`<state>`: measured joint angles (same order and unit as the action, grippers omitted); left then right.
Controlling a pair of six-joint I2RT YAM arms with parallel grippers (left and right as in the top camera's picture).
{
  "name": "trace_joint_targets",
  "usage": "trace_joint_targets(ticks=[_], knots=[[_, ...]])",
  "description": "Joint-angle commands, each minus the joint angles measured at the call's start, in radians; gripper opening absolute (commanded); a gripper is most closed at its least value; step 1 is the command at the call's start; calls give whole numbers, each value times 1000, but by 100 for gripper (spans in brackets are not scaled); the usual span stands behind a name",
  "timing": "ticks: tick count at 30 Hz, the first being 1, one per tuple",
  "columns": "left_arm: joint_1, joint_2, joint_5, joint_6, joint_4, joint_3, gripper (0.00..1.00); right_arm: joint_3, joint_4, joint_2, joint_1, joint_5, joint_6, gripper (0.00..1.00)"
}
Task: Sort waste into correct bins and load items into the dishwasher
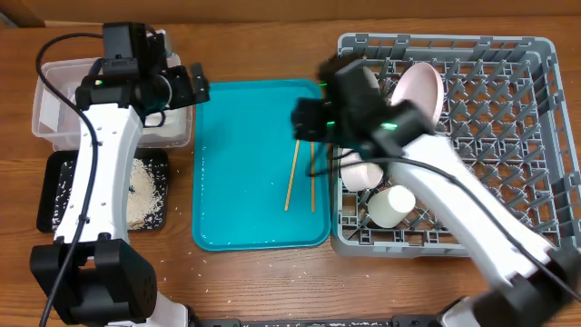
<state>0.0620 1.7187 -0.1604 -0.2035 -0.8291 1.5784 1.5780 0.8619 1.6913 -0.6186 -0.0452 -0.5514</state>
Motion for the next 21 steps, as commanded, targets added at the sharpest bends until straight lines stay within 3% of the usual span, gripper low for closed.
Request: trace_joint_targets(ticks=[1, 6, 21], knots=[[4, -6, 113, 13, 3, 8, 100, 0, -13, 155, -22, 21, -29, 62], [3, -6, 116, 13, 3, 8, 100, 0, -20, 297, -22, 18, -33, 47], [3, -6, 116, 13, 3, 8, 100, 0, -50, 481, -36, -10, -108, 29]])
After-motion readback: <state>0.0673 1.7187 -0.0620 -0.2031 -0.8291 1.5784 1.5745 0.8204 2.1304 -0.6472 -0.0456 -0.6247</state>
